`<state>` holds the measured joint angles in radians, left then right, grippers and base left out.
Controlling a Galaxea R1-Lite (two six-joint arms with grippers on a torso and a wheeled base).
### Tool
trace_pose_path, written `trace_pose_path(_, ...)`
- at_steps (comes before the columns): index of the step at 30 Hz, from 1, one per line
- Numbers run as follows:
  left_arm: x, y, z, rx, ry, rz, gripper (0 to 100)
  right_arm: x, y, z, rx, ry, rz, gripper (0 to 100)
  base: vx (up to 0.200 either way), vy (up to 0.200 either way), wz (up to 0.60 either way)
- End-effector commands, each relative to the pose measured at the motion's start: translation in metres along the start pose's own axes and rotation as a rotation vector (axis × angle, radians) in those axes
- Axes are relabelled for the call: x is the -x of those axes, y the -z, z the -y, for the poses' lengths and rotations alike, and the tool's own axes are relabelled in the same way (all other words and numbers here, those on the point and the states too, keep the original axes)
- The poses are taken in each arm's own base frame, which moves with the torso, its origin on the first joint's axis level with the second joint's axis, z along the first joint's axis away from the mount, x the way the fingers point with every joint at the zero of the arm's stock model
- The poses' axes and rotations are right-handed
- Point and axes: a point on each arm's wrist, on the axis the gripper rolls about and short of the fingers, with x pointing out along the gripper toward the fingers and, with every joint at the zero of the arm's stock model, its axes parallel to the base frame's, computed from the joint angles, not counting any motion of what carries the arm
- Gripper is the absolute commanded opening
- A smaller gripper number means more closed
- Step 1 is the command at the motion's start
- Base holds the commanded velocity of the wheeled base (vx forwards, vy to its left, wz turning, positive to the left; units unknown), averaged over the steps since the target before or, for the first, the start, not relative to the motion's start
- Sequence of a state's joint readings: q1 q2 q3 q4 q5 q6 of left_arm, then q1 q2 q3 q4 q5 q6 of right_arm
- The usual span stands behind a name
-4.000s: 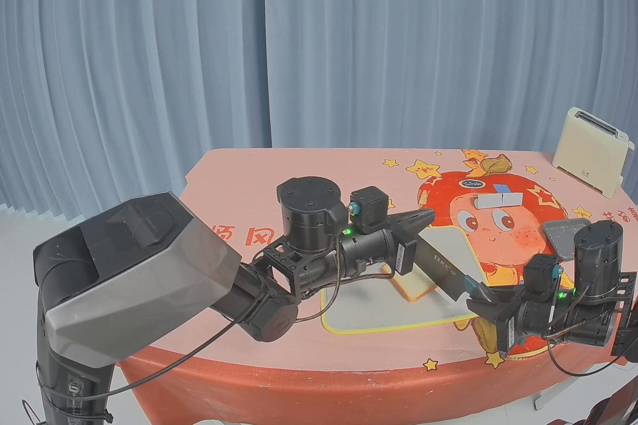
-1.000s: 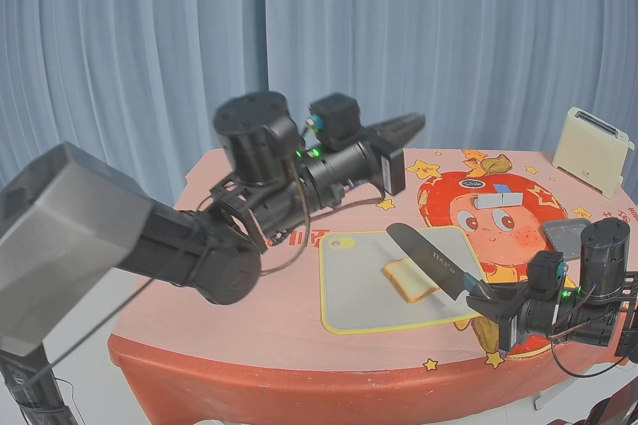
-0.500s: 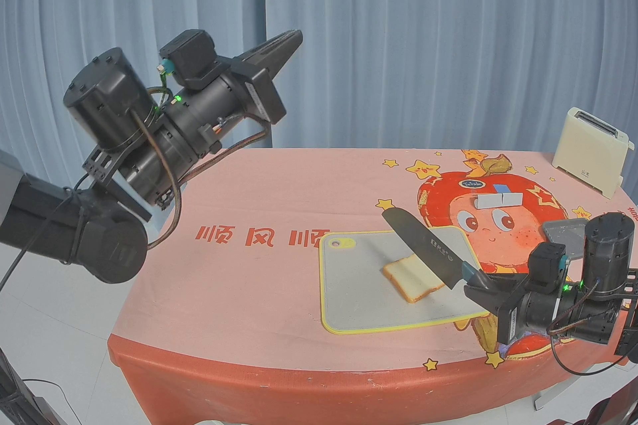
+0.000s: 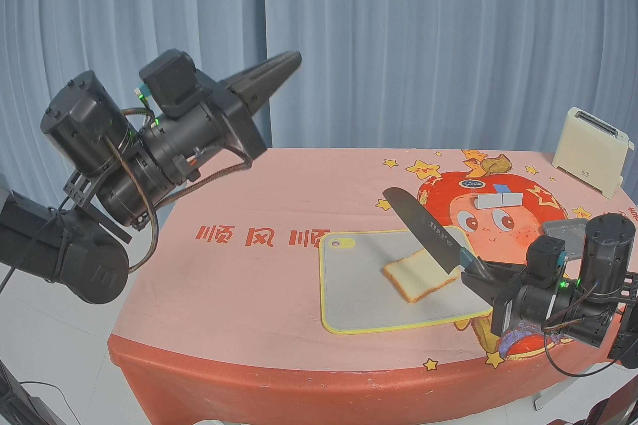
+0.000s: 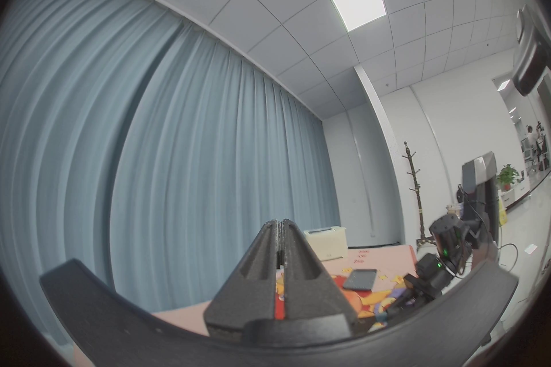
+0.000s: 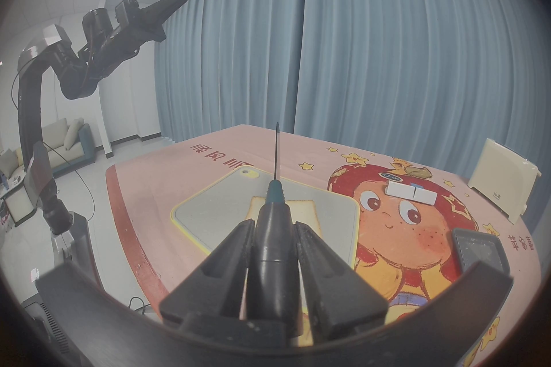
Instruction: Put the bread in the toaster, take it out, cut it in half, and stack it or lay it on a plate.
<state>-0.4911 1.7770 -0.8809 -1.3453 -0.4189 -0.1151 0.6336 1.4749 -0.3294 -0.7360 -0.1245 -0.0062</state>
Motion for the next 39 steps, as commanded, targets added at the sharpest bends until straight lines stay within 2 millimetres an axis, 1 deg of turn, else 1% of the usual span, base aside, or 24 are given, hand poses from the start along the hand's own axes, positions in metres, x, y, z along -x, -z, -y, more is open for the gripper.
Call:
trace_pose_path(1,0.018,0.024,0.005,0.050,0.046,-0.107,0,-0.001,0.002,0.000,0.001,0.001,-0.012,0,0.000,0.000,0.00)
trace_pose_path(2,0.016,0.025,0.004,0.050,0.051,-0.109,0,-0.008,0.008,0.000,-0.008,0.007,-0.047,0,0.000,0.000,0.00)
trace_pose_path(4,0.013,0.025,0.003,0.050,0.056,-0.103,0,-0.014,0.011,-0.002,-0.015,0.004,-0.067,0,0.000,0.000,0.00)
trace_pose_path(5,0.010,0.028,0.002,0.050,0.055,-0.107,0,-0.015,0.012,-0.003,-0.016,0.006,-0.077,0,0.000,0.000,0.00)
trace_pose_path(6,0.009,0.032,0.001,0.054,0.054,-0.114,0,-0.015,0.013,-0.003,-0.015,0.006,-0.079,0,0.000,0.000,0.00)
trace_pose_path(7,0.007,0.047,-0.001,0.065,0.056,-0.145,0,-0.015,0.014,-0.003,-0.014,0.004,-0.088,0,0.000,0.000,0.00)
trace_pose_path(8,0.007,0.053,-0.002,0.071,0.059,-0.159,0,-0.014,0.015,-0.003,-0.013,0.004,-0.091,0,0.000,0.000,0.00)
trace_pose_path(9,0.006,0.056,-0.001,0.075,0.066,-0.160,0,-0.014,0.016,-0.003,-0.012,0.004,-0.092,0,0.000,0.000,0.00)
trace_pose_path(12,-0.001,0.054,0.001,0.071,0.095,-0.142,0,-0.012,0.014,-0.003,-0.015,0.007,-0.086,0,0.000,0.000,0.00)
trace_pose_path(15,-0.010,0.049,0.003,0.063,0.113,-0.111,0,-0.011,0.016,-0.002,-0.015,0.015,-0.094,0,0.000,0.000,0.00)
trace_pose_path(17,-0.013,0.055,0.003,0.069,0.116,-0.121,0,-0.011,0.017,-0.002,-0.014,0.015,-0.095,0,0.000,0.000,0.00)
trace_pose_path(18,-0.013,0.055,0.003,0.069,0.116,-0.121,0,-0.011,0.017,-0.002,-0.014,0.015,-0.095,0,0.000,0.000,0.00)
trace_pose_path(19,-0.016,0.062,0.007,0.078,0.126,-0.130,0,-0.010,0.018,-0.002,-0.014,0.018,-0.097,0,0.000,0.000,0.00)
trace_pose_path(26,-0.017,0.065,0.008,0.083,0.130,-0.135,0,-0.010,0.021,-0.002,-0.012,0.020,-0.109,0,0.000,0.000,0.00)
trace_pose_path(28,-0.023,0.071,0.009,0.084,0.139,-0.135,0,-0.010,0.022,-0.002,-0.010,0.020,-0.114,0,0.000,0.000,0.00)
trace_pose_path(33,-0.034,0.078,0.008,0.084,0.142,-0.124,0,-0.011,0.023,-0.002,-0.009,0.018,-0.120,0,0.000,0.000,0.00)
trace_pose_path(34,-0.039,0.082,0.007,0.083,0.147,-0.120,0,-0.011,0.023,-0.002,-0.009,0.018,-0.120,0,0.000,0.000,0.00)
trace_pose_path(39,-0.051,0.095,0.016,0.096,0.180,-0.122,0,-0.012,0.023,-0.002,-0.009,0.018,-0.121,0,0.000,0.000,0.00)
